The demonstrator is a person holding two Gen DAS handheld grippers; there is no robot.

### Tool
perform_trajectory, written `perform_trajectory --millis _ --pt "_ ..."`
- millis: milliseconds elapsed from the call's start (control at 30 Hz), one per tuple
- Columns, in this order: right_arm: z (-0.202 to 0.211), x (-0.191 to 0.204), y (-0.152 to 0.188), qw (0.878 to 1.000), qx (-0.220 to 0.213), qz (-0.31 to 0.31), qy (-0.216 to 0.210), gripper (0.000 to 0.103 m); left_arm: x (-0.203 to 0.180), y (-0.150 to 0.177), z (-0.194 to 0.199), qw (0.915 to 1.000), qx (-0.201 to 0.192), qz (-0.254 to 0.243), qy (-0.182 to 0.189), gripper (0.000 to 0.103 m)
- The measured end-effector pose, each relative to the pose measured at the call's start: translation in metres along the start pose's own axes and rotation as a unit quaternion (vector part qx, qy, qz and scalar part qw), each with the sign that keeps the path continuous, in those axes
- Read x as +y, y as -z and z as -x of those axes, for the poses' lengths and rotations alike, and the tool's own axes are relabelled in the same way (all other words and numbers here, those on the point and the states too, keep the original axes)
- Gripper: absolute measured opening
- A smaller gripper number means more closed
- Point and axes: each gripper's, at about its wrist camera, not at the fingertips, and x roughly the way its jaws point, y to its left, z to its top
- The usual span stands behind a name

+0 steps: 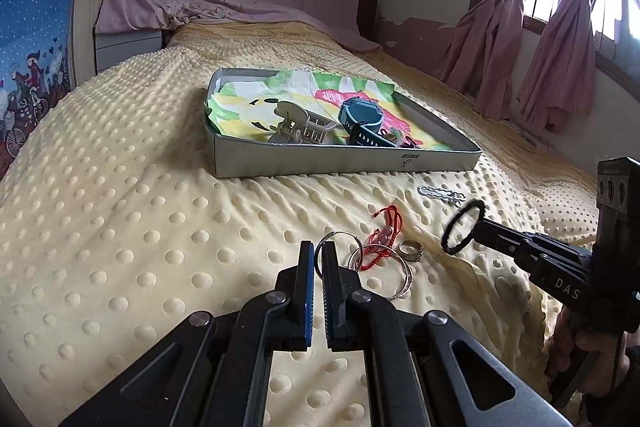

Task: Organize jewelry
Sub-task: 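Carry the black hair tie into the tray with right tool while left tool carries a silver ring there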

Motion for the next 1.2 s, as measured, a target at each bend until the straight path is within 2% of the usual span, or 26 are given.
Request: perform_trajectory --millis 200,333,433,467,500,567,800,833,900,967,1200 --pt "-0.001 -0.003 0.001 1.0 0.002 -0.008 -0.001 0.001 -0.004 0.0 0.005 1.0 -0.006 0.003 -0.003 0.004" --pt "-0.012 -0.006 0.002 0.999 0.026 -0.014 0.017 0.001 -0.003 0.004 0.001 0.9999 0.005 0.011 -0.007 0.004" --pt "-0.02 -0.008 0.002 0.999 0.046 -0.021 0.013 0.003 -0.001 0.007 -0.005 0.9997 0.015 0.016 -0.009 0.004" --pt "-0.022 -0.009 0.002 0.998 0.05 -0.022 0.015 0.009 -0.001 0.007 -0.007 0.9996 0.017 0.018 -0.01 0.004" --pt "-0.023 -0.009 0.002 0.998 0.052 -0.024 0.018 0.019 0.0 0.008 -0.008 0.9996 0.019 0.02 -0.01 0.004" --pt "-0.025 -0.011 0.001 0.998 0.053 -0.028 0.018 0.031 0.001 0.008 -0.009 0.9995 0.02 0.023 -0.008 0.004" --pt "-0.042 -0.013 -0.008 0.997 0.071 -0.03 0.024 0.029 0.001 0.008 -0.011 0.9994 0.022 0.024 -0.007 0.004" --pt "-0.044 -0.014 -0.01 0.997 0.073 -0.029 0.025 0.027 0.001 0.008 -0.012 0.9994 0.023 0.024 -0.008 0.004" --pt "-0.049 -0.015 -0.013 0.996 0.075 -0.031 0.028 0.014 0.001 0.008 -0.012 0.9994 0.023 0.025 -0.008 0.004" --pt "-0.051 -0.019 -0.015 0.996 0.077 -0.037 0.025 0.006 0.001 0.006 -0.012 0.9994 0.022 0.027 -0.007 0.004" --pt "-0.046 -0.023 -0.026 0.998 0.042 -0.044 0.013 0.005 -0.003 -0.01 -0.01 0.9994 0.008 0.035 0.0 0.004"
